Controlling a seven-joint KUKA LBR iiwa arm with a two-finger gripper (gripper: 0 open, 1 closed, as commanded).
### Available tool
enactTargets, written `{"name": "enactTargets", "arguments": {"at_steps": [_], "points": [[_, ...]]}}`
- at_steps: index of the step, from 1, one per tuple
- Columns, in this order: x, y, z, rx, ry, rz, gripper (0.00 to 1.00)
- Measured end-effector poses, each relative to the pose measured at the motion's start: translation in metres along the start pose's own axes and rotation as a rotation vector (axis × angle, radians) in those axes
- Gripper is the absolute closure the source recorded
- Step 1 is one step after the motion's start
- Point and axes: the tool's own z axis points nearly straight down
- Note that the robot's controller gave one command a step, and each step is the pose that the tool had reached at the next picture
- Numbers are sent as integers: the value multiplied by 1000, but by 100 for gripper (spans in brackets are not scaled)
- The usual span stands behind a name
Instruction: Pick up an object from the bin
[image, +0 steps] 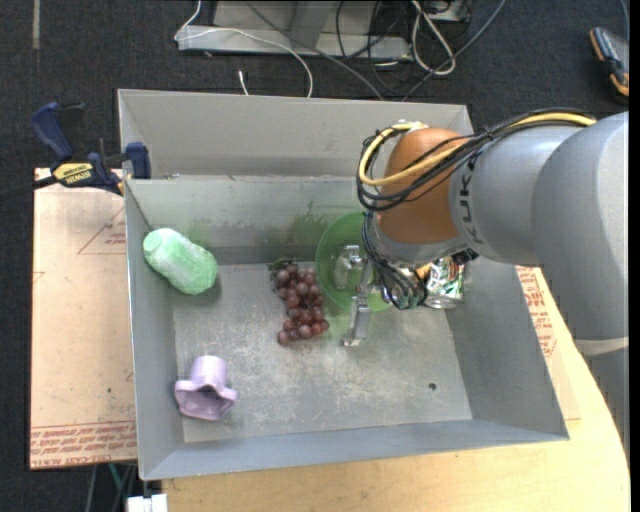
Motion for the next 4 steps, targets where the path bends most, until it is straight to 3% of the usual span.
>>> {"name": "enactTargets", "arguments": {"at_steps": [1, 2, 3, 4], "points": [[7, 3, -6, -5, 6, 150, 0], [-9, 19, -2, 0, 6, -406, 0], [-8, 38, 1, -6, 12, -450, 100], [-8, 38, 1, -6, 12, -450, 100]]}}
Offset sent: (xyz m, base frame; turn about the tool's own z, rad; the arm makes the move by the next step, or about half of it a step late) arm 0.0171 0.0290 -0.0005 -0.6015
